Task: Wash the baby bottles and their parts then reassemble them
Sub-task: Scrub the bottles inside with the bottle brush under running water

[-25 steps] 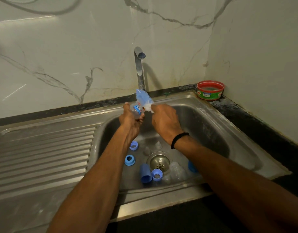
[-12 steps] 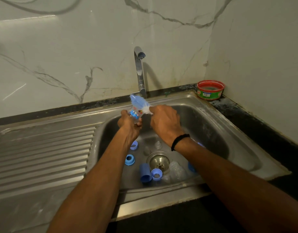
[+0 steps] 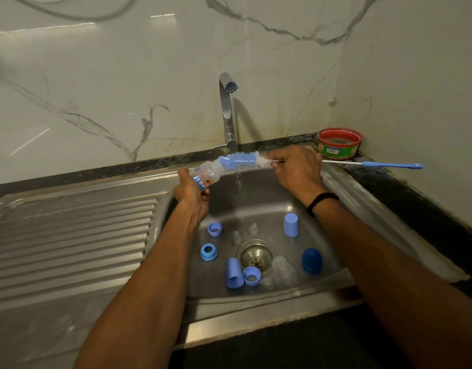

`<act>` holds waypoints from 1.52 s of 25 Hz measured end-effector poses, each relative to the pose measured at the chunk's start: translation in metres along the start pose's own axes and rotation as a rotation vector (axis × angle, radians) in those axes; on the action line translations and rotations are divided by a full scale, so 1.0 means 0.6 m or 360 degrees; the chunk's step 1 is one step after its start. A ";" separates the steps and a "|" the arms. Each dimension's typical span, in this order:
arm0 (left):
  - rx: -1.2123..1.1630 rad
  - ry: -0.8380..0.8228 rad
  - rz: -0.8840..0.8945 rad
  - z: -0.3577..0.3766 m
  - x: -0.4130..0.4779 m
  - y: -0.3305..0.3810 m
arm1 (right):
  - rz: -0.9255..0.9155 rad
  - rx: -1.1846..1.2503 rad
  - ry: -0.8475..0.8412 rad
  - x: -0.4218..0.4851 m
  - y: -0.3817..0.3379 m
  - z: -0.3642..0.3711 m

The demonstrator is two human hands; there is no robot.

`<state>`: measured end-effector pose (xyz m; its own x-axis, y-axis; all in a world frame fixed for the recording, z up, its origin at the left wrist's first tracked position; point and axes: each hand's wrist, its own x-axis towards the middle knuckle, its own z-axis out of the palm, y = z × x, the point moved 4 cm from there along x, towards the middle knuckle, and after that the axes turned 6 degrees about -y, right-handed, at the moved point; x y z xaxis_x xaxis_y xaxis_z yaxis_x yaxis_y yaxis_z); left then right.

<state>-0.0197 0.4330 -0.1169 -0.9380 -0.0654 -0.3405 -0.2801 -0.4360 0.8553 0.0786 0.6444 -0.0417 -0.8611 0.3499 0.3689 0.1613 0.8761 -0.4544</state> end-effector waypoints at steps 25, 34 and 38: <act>0.0255 0.0060 0.0100 0.015 0.005 -0.034 | 0.0159 -0.0215 -0.0240 -0.003 -0.001 0.005; -0.0044 0.0199 -0.0067 -0.024 0.013 -0.028 | 0.0548 -0.0617 0.0135 0.000 0.037 -0.096; 0.0098 -0.0227 -0.0110 0.017 -0.004 -0.049 | 0.0586 -0.0570 0.0099 -0.002 0.035 -0.068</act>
<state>-0.0114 0.4553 -0.1370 -0.9344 0.0927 -0.3441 -0.3527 -0.3789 0.8556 0.1028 0.6760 -0.0184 -0.6876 0.6660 0.2893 0.6126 0.7460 -0.2612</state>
